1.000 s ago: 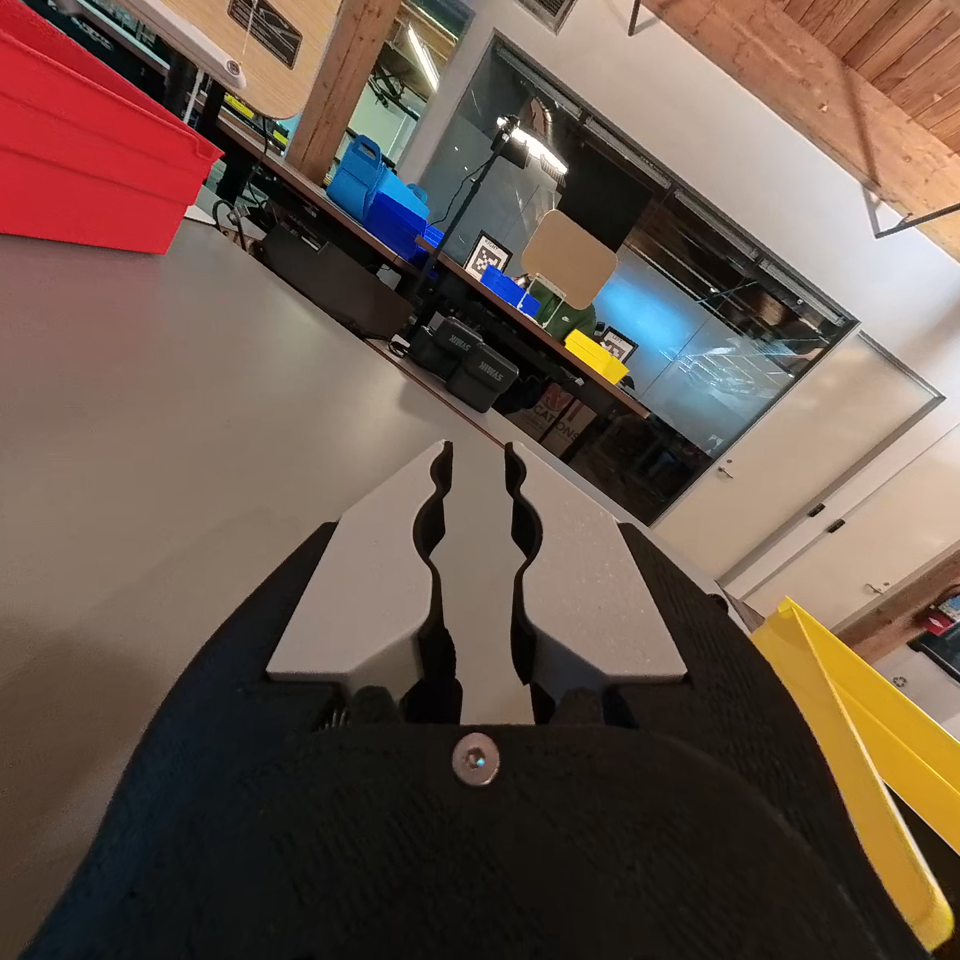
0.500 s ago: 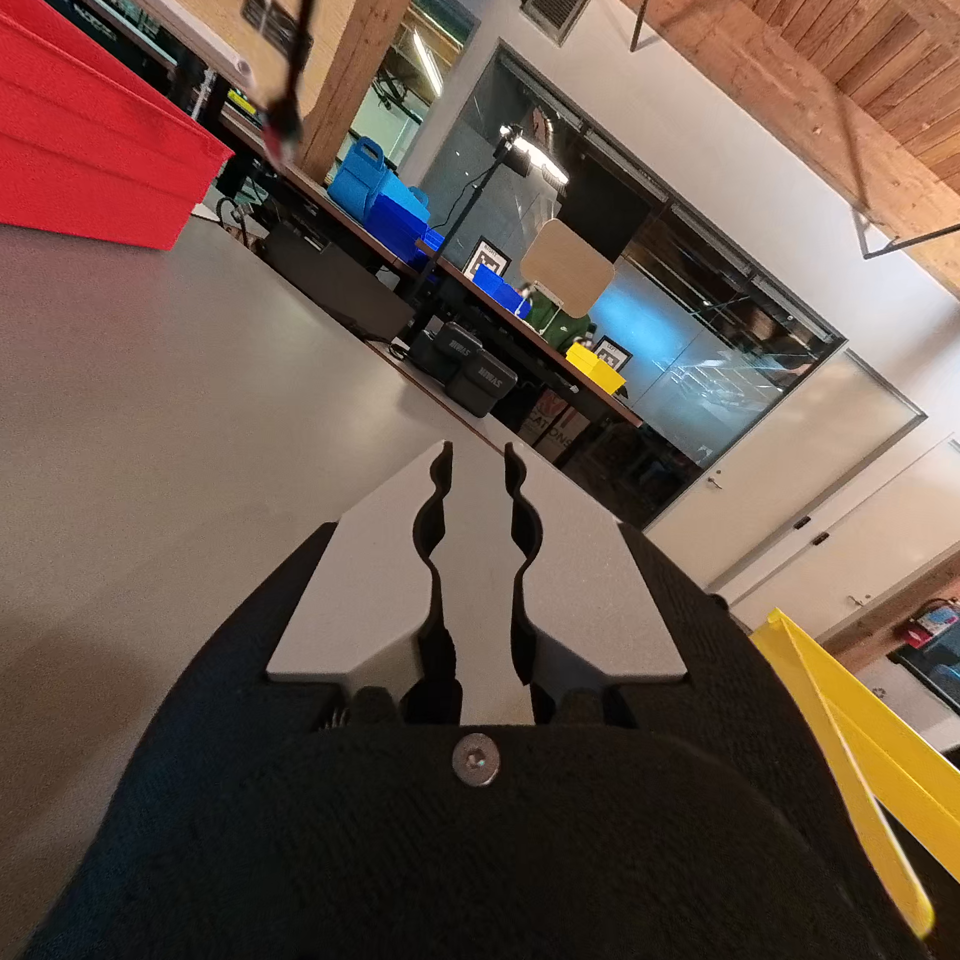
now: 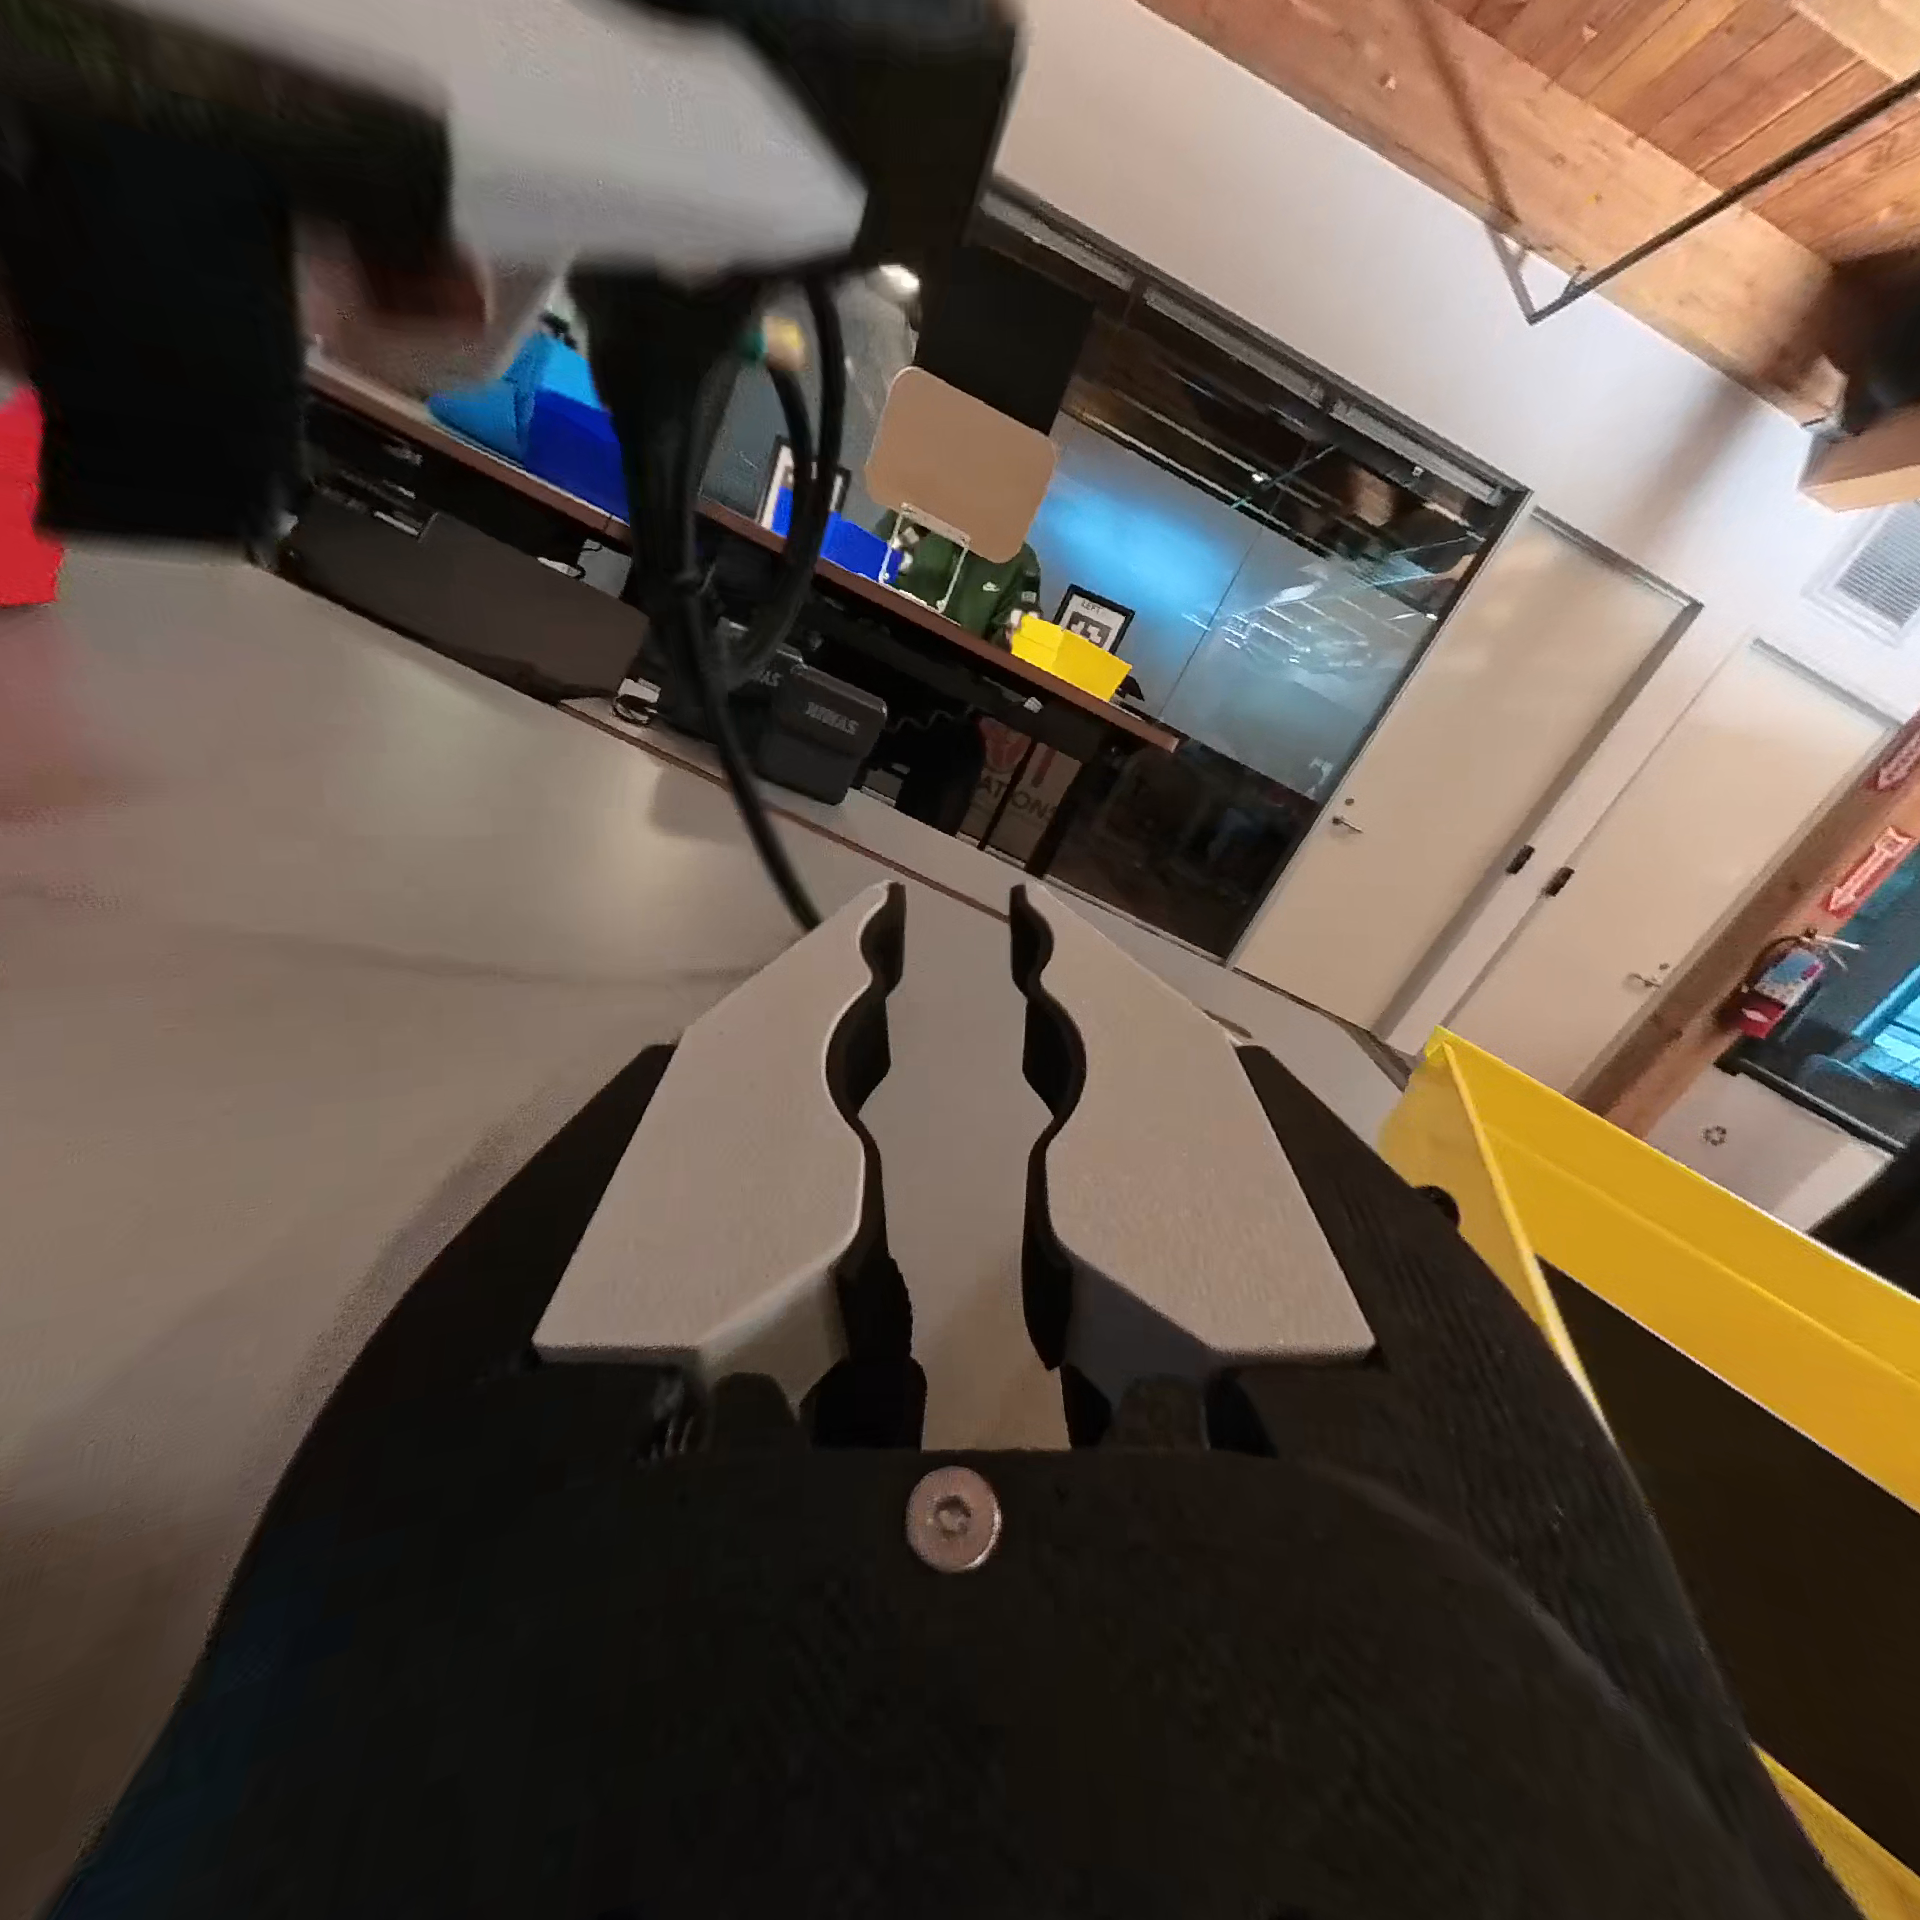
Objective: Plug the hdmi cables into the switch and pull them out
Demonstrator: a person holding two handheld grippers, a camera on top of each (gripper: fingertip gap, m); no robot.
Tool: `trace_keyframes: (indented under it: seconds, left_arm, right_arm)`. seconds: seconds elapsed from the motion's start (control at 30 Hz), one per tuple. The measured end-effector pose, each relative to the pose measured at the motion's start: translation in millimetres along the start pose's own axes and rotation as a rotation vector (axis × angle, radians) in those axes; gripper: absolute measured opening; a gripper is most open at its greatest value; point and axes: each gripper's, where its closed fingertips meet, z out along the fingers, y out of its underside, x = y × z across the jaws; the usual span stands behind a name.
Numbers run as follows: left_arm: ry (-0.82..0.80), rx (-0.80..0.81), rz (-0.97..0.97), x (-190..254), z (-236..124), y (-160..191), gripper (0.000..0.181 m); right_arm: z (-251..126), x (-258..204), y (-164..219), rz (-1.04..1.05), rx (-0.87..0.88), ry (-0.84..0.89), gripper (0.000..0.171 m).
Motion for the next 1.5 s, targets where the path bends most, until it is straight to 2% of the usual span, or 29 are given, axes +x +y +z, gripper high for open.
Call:
trace_keyframes:
  seconds: [0.13,0.23,0.33,0.47,0.6,0.7,1.03,1.3,1.5]
  left_arm:
    - [0.085,-0.036,0.201,34,-13,34,0.02]
    - [0.141,-0.042,0.28,51,-32,57,0.019]
    - [0.25,-0.034,0.321,71,-54,72,0.019]
    - [0.372,-0.016,0.308,78,-72,86,0.02]
    - [0.436,-0.021,0.372,75,-82,107,0.02]
    - [0.491,-0.024,0.418,79,-90,120,0.02]
    - [0.484,-0.072,0.412,77,-81,136,0.02]
    - [0.418,-0.157,0.434,52,-70,165,0.02]
    - [0.403,-0.202,0.474,36,-71,188,0.02]
  right_arm:
    - [0,-1,-4,-0.027,0.015,0.011,0.02]
    - [-1,-5,-10,-0.072,0.039,0.007,0.029]
    - [-5,-24,-20,-0.136,0.1,-0.083,0.04]
    - [-17,-70,-21,-0.451,0.174,-0.271,0.046]
    - [-25,-108,3,-0.849,0.179,-0.381,0.045]
    - [-26,-123,11,-0.968,0.18,-0.413,0.042]
    - [-6,-105,30,-0.893,0.032,-0.377,0.041]
    - [12,-50,55,-0.931,-0.25,-0.141,0.036]
    - [10,-30,64,-0.838,-0.339,-0.085,0.035]
